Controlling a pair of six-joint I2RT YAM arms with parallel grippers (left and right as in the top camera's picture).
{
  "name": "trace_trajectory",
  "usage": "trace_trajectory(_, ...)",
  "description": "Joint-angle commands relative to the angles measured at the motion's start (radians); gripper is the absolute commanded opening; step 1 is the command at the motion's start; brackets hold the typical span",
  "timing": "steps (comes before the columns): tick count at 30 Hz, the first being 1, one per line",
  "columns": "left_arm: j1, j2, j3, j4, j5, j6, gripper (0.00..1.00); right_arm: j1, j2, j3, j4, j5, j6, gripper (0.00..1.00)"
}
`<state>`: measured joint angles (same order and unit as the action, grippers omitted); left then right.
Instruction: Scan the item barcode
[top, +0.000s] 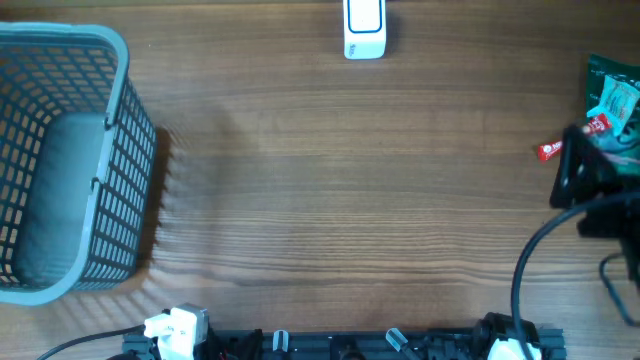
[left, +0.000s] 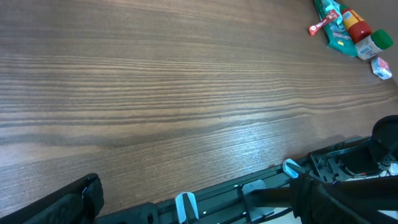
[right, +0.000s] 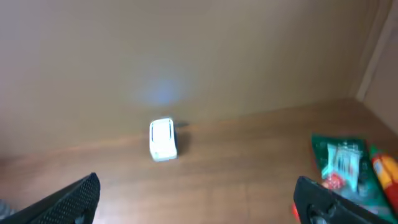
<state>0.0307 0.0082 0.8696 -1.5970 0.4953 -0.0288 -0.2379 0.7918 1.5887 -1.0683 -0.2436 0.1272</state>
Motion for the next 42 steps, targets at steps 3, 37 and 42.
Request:
trace_trajectory(3, -0.001, -0.003, 0.000, 0.002, 0.001, -0.003, 1.00, 0.003, -0.006, 0.000, -0.167, -0.011, 0.005, 1.00)
trace_trajectory(37, -0.001, -0.003, 0.000, 0.003, 0.001, -0.003, 1.00, 0.234, -0.786, -1.292, 1.069, 0.145, 0.034, 1.00)
trace_trajectory(42, -0.001, -0.003, 0.000, 0.002, 0.002, -0.003, 1.00, 0.235, -0.788, -1.409, 1.258, 0.132, 0.083, 1.00)
